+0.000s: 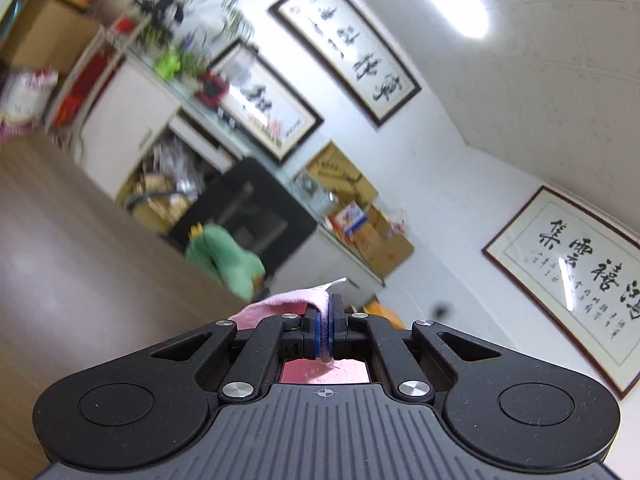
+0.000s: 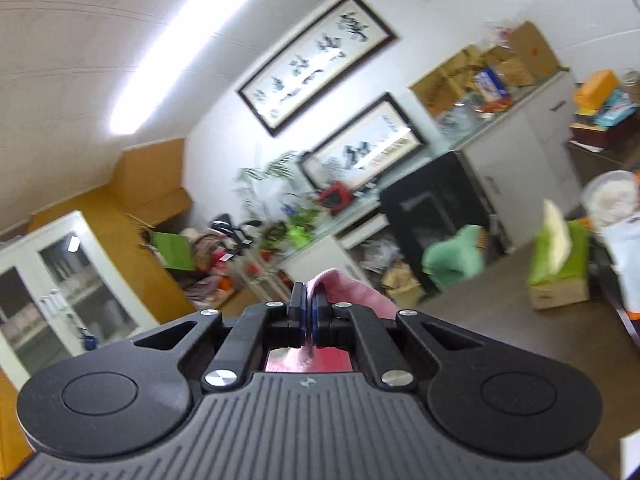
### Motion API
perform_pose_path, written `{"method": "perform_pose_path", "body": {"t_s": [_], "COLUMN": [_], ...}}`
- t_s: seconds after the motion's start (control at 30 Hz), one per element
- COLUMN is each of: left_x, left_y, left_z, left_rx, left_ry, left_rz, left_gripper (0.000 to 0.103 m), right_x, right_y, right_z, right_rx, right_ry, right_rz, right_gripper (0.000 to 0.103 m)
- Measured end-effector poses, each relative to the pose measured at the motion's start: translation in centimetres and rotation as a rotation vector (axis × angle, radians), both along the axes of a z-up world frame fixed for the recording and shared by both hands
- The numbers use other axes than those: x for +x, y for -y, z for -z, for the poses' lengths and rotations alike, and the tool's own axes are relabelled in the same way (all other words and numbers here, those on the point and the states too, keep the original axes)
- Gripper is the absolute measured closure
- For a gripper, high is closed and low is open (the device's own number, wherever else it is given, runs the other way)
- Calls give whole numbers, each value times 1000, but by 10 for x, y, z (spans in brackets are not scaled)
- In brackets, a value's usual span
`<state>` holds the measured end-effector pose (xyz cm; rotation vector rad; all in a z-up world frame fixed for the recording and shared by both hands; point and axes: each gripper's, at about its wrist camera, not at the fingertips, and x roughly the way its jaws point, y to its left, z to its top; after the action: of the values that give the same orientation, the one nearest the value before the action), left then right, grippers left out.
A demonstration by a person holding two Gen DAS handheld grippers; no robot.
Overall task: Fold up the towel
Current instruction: 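Raise and spread the towel between both tools, rolling them upward, then lower the held towel onto the table and fold it over with both tools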
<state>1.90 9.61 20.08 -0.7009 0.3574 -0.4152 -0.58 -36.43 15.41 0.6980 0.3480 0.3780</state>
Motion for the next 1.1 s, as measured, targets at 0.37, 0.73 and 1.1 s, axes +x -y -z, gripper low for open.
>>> {"method": "perform_pose_path", "body": {"t_s": [0.37, 0.73, 1.1], "left_x": [-109, -123, -42], "left_y": [-4, -24, -26], "left_z": [151, 184, 149], "left_rx": [55, -5, -6], "left_ry": [-189, -269, -267], "left_rz": [120, 107, 41], "left_gripper": [100, 100, 99], "right_x": [-54, -103, -39], "right_y": [13, 24, 3], "right_z": [85, 163, 139], "right_rx": [93, 184, 258], "right_ry": [-125, -241, -205], "right_rz": [-92, -183, -131], "right_gripper": [99, 99, 96]}}
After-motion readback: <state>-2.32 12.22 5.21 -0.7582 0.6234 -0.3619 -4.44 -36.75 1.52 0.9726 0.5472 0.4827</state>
